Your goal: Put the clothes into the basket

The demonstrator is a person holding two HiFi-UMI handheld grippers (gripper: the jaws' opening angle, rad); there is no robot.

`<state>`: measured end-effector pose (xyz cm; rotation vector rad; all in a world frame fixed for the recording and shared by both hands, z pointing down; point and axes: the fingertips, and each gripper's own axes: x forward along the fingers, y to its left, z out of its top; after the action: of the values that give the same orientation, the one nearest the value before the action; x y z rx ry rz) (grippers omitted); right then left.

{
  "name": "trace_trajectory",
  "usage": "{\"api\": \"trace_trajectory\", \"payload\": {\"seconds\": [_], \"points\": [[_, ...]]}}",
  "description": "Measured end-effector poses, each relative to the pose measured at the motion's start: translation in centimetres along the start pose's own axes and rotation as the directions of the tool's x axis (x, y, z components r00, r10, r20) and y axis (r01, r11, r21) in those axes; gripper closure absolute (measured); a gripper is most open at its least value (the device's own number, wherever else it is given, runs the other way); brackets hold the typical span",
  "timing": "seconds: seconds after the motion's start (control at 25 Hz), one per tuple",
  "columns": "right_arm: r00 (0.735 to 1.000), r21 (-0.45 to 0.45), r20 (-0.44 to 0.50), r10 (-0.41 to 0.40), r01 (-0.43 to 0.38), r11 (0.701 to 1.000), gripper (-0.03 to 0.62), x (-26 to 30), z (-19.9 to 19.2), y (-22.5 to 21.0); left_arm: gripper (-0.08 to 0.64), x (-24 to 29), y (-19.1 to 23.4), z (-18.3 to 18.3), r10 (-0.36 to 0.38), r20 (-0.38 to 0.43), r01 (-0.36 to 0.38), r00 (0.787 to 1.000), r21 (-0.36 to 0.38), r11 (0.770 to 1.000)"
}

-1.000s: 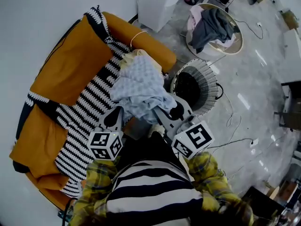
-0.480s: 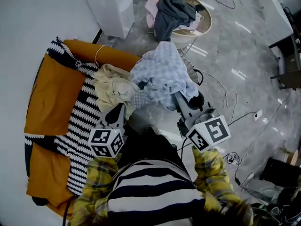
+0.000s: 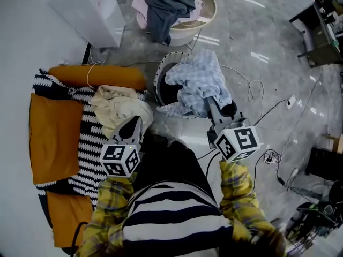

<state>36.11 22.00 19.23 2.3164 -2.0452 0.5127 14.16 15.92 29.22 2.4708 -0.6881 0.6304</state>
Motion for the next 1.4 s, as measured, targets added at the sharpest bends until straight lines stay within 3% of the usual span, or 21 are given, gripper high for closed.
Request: {"api": "trace_trajectory", "payload": {"seconds": [0.2, 0.48, 0.56, 0.68, 0.92, 1.2, 1.4], "points": [[0.988, 0.013, -0.137, -0.076, 0.079, 0.997, 0.443, 2.9, -6.8, -1.2, 0.534, 2.2, 2.1, 0.1, -0.041, -0.072, 0.042, 0.997, 0.012, 0.999], [0.944, 0.051, -0.304, -0.127, 0.149, 0.988, 0.434, 6.5, -15.3, -3.3, 0.534, 5.4, 4.3, 0.1, -0.064, -0.151, 0.069, 0.987, 0.029, 0.997], [0.929, 0.036, -0.348, -0.127, 0.148, 0.988, 0.399, 7.1, -16.7, -3.4, 0.534, 6.0, 4.7, -0.1, -0.066, -0.168, 0.073, 0.984, 0.031, 0.997], [0.915, 0.018, -0.373, -0.151, 0.17, 0.985, 0.322, 7.5, -17.4, -3.8, 0.534, 6.6, 5.2, -0.1, -0.064, -0.181, 0.07, 0.981, 0.028, 0.997], [0.914, 0.046, -0.368, -0.17, 0.2, 0.979, 0.322, 6.5, -17.2, -4.3, 0.534, 6.6, 5.1, -0.1, -0.056, -0.171, 0.059, 0.984, 0.014, 0.998], [0.925, 0.051, -0.362, -0.112, 0.14, 0.989, 0.322, 5.3, -17.1, -3.0, 0.534, 4.5, 5.1, -0.9, -0.008, -0.132, 0.006, 0.991, -0.02, 1.0], [0.927, 0.027, -0.374, -0.031, 0.045, 0.999, 0.322, 5.4, -17.1, -0.9, 0.534, 1.7, 5.7, -2.5, 0.06, -0.097, -0.068, 0.993, -0.076, 0.995]]}}
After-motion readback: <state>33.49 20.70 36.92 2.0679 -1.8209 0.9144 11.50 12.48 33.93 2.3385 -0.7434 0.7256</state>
